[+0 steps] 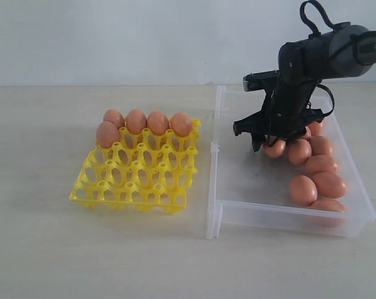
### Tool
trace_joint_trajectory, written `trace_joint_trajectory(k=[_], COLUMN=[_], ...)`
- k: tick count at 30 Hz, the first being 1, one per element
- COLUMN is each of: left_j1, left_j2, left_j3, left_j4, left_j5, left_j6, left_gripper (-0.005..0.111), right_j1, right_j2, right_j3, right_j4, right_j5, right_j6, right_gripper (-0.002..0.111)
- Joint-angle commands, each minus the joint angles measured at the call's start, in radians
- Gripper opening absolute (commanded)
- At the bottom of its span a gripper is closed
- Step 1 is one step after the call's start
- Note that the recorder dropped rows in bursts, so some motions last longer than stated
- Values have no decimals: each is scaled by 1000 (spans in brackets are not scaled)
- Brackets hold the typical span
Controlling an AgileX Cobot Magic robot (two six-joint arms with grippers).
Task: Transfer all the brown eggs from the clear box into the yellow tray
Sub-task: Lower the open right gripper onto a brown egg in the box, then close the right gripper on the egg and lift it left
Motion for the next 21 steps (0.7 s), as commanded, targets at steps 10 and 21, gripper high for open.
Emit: trace_joint_trajectory(k=[10, 21], left_j1=[-6, -6], left_j2=[-3, -3], left_j3=[4, 4], left_j4=[2, 2], left_j5=[-4, -4], left_j6=[0, 0], left_gripper=[4, 4], right_j1=[-4, 204], right_j2=[-96, -409], right_j3=[24, 447], right_j4=[36, 62], right_j5=[-76, -800], right_j6=[-18, -39], right_gripper=[0, 0])
